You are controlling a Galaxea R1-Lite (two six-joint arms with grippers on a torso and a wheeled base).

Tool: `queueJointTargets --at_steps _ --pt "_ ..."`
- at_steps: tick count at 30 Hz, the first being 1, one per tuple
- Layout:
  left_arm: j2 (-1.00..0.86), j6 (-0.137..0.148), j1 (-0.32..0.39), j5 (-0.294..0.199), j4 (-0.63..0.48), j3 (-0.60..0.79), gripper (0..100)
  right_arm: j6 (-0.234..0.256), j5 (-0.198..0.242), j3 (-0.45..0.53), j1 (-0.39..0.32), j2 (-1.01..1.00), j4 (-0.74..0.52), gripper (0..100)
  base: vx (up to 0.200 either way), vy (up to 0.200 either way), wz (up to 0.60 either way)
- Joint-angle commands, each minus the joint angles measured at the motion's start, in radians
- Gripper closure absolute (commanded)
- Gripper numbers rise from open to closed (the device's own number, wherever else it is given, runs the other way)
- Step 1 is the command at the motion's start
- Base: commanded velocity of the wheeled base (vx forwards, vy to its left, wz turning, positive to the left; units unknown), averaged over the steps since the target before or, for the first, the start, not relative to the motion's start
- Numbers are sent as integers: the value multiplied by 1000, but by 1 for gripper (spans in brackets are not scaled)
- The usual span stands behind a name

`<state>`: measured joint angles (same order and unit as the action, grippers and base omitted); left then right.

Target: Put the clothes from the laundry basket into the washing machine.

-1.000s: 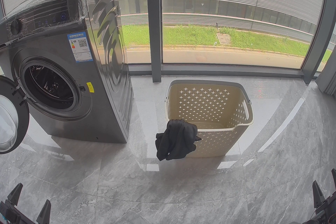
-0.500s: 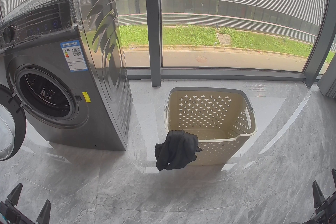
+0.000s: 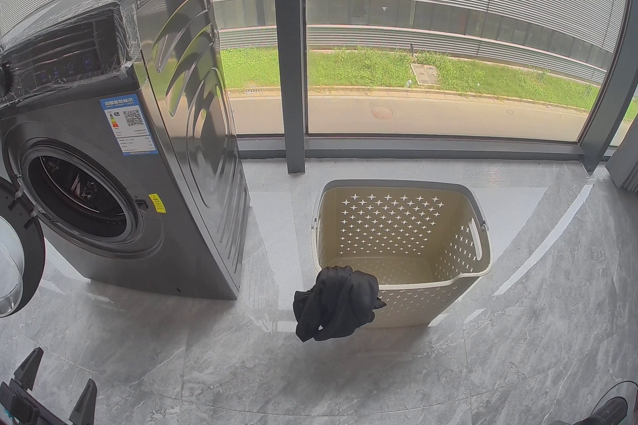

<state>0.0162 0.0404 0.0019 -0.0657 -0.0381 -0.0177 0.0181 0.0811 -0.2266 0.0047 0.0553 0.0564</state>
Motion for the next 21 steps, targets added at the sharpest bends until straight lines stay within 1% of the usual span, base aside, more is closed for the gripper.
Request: queueJointTargets --at_steps 1,2,3,4,5,6,7,8,9,12,13,14,15,16,17,19,21 --pt "-16 -1 1 0 0 18 0 2 240 -125 8 339 -20 0 0 0 0" --pt "-16 -2 0 0 0 18 0 0 275 -119 9 393 -13 0 0 0 0" --pt "-16 -2 0 0 0 18 0 0 275 -119 9 393 -13 0 0 0 0" --pt "-16 -2 1 1 0 18 0 -13 324 -112 12 482 -6 0 0 0 0" --pt "-16 -4 0 1 0 18 0 -30 352 -115 20 541 -1 0 0 0 0" --pt "-16 -4 0 1 0 18 0 -52 364 -119 29 595 5 0 0 0 0" --pt "-16 -5 0 1 0 18 0 -73 365 -122 43 644 14 0 0 0 0" --pt "-16 -5 0 1 0 18 0 -84 364 -123 51 669 19 0 0 0 0" --pt "-16 -5 0 1 0 18 0 -107 361 -129 81 750 51 0 0 0 0" --pt "-16 -13 1 0 0 18 0 -106 350 -138 136 897 158 0 0 0 0" --pt "-16 -20 0 0 0 18 0 -93 348 -148 158 953 212 0 0 0 0" --pt "-16 -22 0 0 1 18 0 -90 348 -149 159 959 218 0 0 0 0" --pt "-15 -25 0 0 1 18 0 -53 352 -169 182 1012 272 0 0 0 0" --pt "-16 -24 0 0 1 18 0 23 352 -197 204 1081 330 0 0 0 0" --pt "-16 -20 0 0 1 18 0 71 347 -212 212 1118 364 0 0 0 0" --pt "-16 -11 1 0 0 18 0 134 342 -224 225 1180 433 0 0 0 0" --pt "-16 -11 1 -2 0 18 0 128 321 -218 248 1215 468 0 0 0 0"
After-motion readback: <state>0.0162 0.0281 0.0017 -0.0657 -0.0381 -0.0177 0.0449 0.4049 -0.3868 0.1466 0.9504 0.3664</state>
